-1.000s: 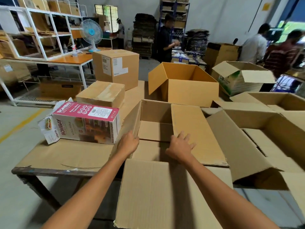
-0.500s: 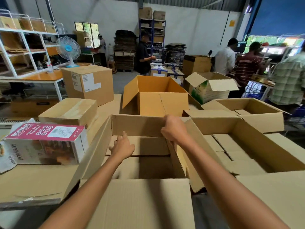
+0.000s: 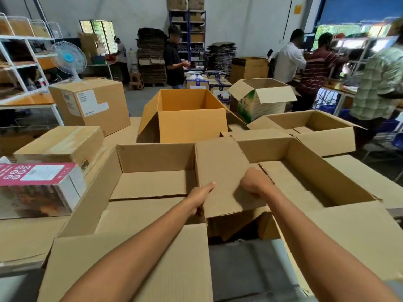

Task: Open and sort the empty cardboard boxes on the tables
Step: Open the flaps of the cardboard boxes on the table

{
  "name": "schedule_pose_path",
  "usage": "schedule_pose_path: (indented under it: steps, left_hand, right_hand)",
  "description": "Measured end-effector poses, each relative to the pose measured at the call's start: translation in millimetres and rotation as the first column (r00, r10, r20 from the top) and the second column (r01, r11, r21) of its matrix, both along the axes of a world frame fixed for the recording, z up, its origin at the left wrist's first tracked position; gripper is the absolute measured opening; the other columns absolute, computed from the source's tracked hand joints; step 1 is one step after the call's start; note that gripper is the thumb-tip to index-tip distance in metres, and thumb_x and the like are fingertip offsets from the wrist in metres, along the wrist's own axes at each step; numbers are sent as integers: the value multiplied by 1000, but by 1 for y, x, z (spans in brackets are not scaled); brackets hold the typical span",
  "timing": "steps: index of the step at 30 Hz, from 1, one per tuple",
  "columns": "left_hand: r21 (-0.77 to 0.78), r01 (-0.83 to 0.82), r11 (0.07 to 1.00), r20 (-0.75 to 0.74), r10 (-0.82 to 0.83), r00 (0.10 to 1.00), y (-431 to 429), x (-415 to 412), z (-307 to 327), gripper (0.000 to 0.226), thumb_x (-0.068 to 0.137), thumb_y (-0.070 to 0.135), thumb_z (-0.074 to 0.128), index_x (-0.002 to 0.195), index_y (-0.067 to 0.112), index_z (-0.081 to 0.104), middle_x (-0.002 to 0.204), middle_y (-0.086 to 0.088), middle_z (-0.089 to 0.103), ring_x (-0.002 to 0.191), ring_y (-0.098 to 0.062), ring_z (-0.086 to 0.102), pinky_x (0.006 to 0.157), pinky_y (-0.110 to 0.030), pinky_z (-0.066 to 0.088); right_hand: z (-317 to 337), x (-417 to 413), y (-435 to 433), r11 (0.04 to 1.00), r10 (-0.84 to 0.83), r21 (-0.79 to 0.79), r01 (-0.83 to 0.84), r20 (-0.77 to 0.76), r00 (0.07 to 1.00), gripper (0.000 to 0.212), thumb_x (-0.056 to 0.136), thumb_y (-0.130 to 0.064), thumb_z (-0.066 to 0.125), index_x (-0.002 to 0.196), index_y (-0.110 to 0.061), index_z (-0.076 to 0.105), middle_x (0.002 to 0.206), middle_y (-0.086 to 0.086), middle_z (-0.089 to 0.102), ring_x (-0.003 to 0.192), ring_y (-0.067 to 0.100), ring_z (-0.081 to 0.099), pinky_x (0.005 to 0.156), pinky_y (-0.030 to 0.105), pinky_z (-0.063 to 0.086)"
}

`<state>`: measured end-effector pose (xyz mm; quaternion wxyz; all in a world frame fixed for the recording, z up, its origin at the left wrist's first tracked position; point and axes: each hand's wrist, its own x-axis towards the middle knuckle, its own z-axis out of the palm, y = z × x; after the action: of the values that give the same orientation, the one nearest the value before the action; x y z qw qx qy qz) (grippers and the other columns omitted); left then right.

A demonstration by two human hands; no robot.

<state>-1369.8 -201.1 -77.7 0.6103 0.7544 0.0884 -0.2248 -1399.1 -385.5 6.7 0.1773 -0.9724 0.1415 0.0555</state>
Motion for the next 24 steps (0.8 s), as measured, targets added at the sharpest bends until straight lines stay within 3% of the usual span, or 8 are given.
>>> schedule_pose_path:
  steps: [4,7,11,13,15,17,20,24]
  left_hand:
    - [56,-80,995,75,76,994,1,11,12,52,84,37,75,124,6,62,121,-8,68,103,-21,65,82,-28,50]
    - [115,-134,984,130,119,984,10,20,22,49,81,30,79,120,3,64,113,-9,71,96,-21,69,82,-28,54]
    - [231,-152,961,158,118,980,20,33,31,42,79,21,80,114,3,65,107,-9,71,94,-25,70,87,-34,56]
    - [304,-134,943,157,89,984,19,37,29,39,79,16,79,111,3,63,107,-12,71,94,-28,69,82,-35,57]
    - [403,-96,910,145,40,989,13,37,21,37,74,14,78,107,3,65,104,-14,72,91,-30,70,73,-34,57]
    - [486,-64,872,130,0,992,8,36,6,42,65,19,76,105,8,66,103,-13,72,90,-30,70,77,-39,60]
    - [573,-85,815,183,-27,983,-2,39,-9,42,69,24,72,109,13,65,106,-7,70,95,-29,67,86,-41,58]
    - [537,-106,837,238,-29,971,-7,40,-5,33,84,29,64,113,14,63,109,-9,70,95,-29,66,86,-42,57]
  right_hand:
    - [-46,-6,9,991,-82,115,73,68,994,55,97,-26,40,144,1,33,139,27,45,122,42,52,97,44,44]
    - [-56,-3,19,987,9,156,-29,127,992,48,100,-25,34,139,3,38,133,29,51,121,43,51,98,43,43]
    - [-82,11,29,956,105,276,-101,1,994,57,102,-34,29,151,-4,25,141,24,51,125,39,51,99,42,43]
    - [-102,14,32,930,213,320,-182,-64,975,54,102,-31,31,149,-4,28,142,20,51,124,38,53,99,41,43]
    - [-116,14,34,913,291,322,-250,-87,953,42,99,-26,37,135,-5,43,136,19,56,118,36,55,97,41,47]
    - [-119,15,36,908,325,305,-289,-73,943,33,97,-23,41,123,-5,52,127,20,59,112,36,56,93,41,48]
    - [-114,18,36,889,360,319,-328,-45,932,34,96,-22,44,124,-6,55,126,19,60,111,34,58,92,39,49]
    - [-100,13,33,884,374,306,-355,-6,927,41,97,-21,46,136,-8,51,128,14,62,113,32,59,90,34,49]
